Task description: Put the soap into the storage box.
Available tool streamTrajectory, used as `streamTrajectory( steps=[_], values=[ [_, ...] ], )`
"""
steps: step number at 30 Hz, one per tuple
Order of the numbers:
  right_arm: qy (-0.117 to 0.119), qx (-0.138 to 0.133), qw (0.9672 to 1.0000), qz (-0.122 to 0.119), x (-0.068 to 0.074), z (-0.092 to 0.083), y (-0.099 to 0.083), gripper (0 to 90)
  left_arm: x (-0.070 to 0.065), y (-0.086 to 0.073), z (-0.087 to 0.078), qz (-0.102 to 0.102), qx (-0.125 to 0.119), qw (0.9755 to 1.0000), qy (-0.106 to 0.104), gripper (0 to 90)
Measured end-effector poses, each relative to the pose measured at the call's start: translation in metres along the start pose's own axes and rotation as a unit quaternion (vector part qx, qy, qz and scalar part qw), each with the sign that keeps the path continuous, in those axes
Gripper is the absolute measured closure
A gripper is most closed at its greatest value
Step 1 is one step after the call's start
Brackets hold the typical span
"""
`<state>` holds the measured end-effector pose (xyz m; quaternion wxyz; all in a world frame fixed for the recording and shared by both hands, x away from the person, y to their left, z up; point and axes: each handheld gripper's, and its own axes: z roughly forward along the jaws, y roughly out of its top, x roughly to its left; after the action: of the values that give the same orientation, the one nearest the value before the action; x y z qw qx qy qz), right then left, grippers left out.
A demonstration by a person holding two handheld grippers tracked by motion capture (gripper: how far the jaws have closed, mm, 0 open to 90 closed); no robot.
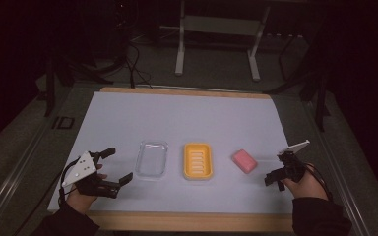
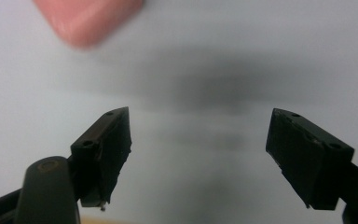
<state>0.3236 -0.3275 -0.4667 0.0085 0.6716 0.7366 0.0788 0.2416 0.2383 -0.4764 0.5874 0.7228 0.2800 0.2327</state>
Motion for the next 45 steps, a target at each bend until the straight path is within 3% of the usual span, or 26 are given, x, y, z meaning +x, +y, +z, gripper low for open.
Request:
streamTrajectory(
  steps=[1,2,5,9,16,17,18,19,21,25,26,27,28,30,31,36,39,45],
  values=[
    [0.0,0.0,1.0,0.0,0.0,0.0,0.0,21.5,0.0,0.0,0.0,0.0,0.0,1.0,0.0,0.2],
    [0.008,0.027,0.9996,0.001,0.0,0.001,-0.001,20.7,0.0,0.0,0.0,0.0,0.0,1.0,0.0,0.1],
    [0.011,0.056,0.9983,-0.003,0.001,0.003,-0.002,20.4,0.0,0.0,0.0,0.001,0.0,1.0,-0.001,0.1],
    [0.012,0.077,0.9969,-0.015,0.004,0.003,-0.005,20.4,0.0,0.0,0.0,0.0,0.001,1.0,-0.002,0.1],
    [0.03,0.118,0.9916,-0.045,0.013,0.005,-0.008,20.1,0.0,0.0,0.001,-0.001,0.001,1.0,-0.003,0.2],
    [0.027,0.122,0.9901,-0.062,0.016,0.006,-0.009,19.4,0.0,0.0,0.001,0.0,0.002,1.0,-0.003,0.1],
    [0.027,0.122,0.9901,-0.062,0.016,0.006,-0.009,19.4,0.0,0.0,0.001,-0.001,0.001,1.0,-0.003,0.1],
    [0.035,0.128,0.9878,-0.081,0.019,0.006,-0.009,18.0,0.0,0.0,0.001,-0.001,0.001,1.0,-0.003,0.1],
    [0.032,0.121,0.9854,-0.115,0.022,0.006,-0.009,16.3,0.001,0.0,0.001,0.0,0.002,1.0,-0.003,0.1],
    [0.036,0.126,0.9821,-0.135,0.024,0.006,-0.009,15.9,0.001,0.0,0.001,0.0,0.001,1.0,-0.004,0.1],
    [0.037,0.121,0.9792,-0.158,0.026,0.006,-0.01,15.8,0.001,0.0,0.001,0.0,0.002,1.0,-0.004,0.1],
    [0.04,0.108,0.9713,-0.208,0.031,0.004,-0.011,15.8,0.001,0.0,0.001,0.0,0.002,1.0,-0.004,0.1],
    [0.04,0.108,0.9713,-0.208,0.031,0.004,-0.011,15.8,0.001,0.0,0.001,0.0,0.001,1.0,-0.005,0.1],
    [0.042,0.1,0.9664,-0.233,0.033,0.003,-0.01,15.8,0.001,0.0,0.001,-0.001,0.001,1.0,-0.005,0.1],
    [0.032,0.083,0.9633,-0.253,0.034,0.002,-0.008,15.3,0.001,0.0,0.001,-0.001,0.001,1.0,-0.005,0.1],
    [0.028,0.076,0.9633,-0.256,0.034,0.001,-0.003,13.9,0.0,0.0,0.001,-0.001,0.001,1.0,-0.007,0.2],
    [0.031,0.068,0.96,-0.27,0.035,0.002,0.003,13.7,0.0,0.0,0.001,-0.001,0.002,1.0,-0.008,0.1],
    [0.024,0.062,0.9563,-0.285,0.035,0.004,0.011,13.5,0.0,0.0,0.001,-0.002,0.002,0.9999,-0.011,0.1]
  ],
)
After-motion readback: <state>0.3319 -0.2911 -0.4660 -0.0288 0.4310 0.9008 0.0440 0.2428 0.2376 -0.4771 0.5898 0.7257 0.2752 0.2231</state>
